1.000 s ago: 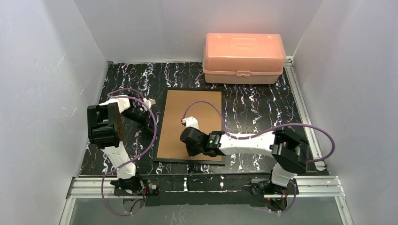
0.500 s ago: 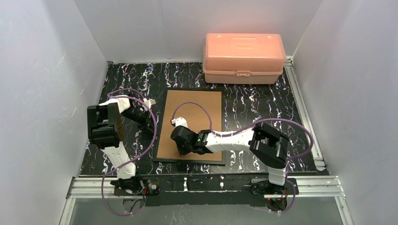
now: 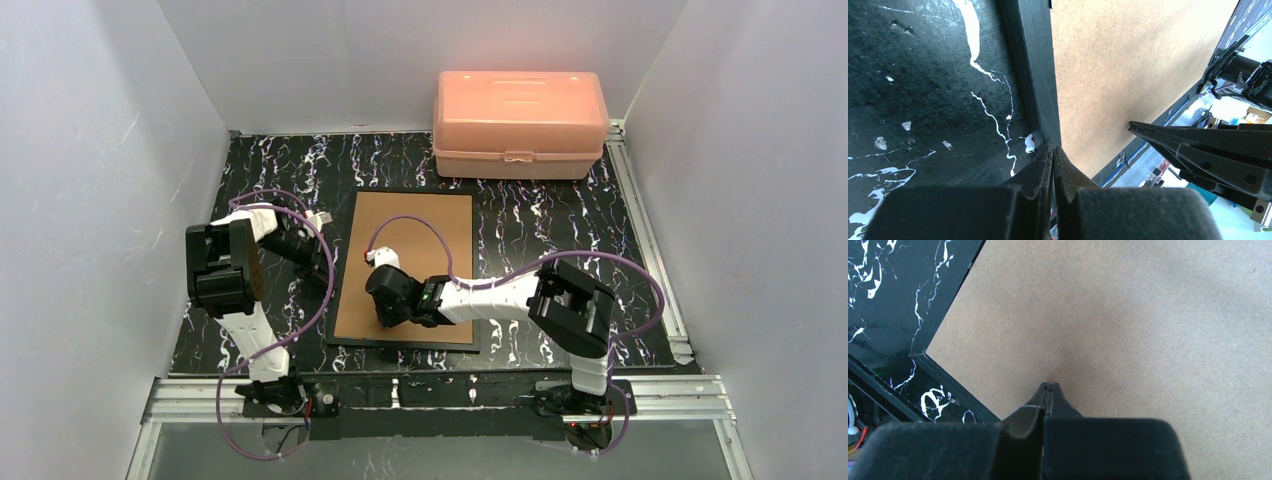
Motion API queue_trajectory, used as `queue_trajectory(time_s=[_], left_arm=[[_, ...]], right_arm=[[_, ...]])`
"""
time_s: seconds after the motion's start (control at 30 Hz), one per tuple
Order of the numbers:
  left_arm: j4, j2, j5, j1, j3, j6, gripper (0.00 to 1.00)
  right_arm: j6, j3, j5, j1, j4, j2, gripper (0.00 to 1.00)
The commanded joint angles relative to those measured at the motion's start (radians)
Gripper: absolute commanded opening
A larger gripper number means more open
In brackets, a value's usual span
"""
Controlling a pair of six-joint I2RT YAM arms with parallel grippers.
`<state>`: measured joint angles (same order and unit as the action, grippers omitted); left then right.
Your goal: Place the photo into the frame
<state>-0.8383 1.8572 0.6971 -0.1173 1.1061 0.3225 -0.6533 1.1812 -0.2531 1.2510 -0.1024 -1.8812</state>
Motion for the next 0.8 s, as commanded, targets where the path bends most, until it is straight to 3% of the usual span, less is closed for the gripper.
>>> queue_trajectory(time_s=[0.0,0.33,0.57,0.77], left_arm=[[-0.027,-0.033,0.033,0.004,0.012,0.016,0.0],[-0.058,-0.063,0.04,0.001,0.02,0.023,0.0],[-0.073,-0.075,0.043,0.001,0.027,0.025,0.0],[-0.059,-0.062,0.036,0.001,0.013,0.025,0.0]], right_arm=[[0.016,-0.029,-0.011,-0.018,-0.024,-0.064,0.01],[0.099,0.027,-0.042,0.006,-0.054,0.053,0.02],[0.086,-0.033,-0.13,0.113,-0.157,0.154,0.18],[0.035,-0.11,-0.152,0.171,-0.149,0.177,0.07]])
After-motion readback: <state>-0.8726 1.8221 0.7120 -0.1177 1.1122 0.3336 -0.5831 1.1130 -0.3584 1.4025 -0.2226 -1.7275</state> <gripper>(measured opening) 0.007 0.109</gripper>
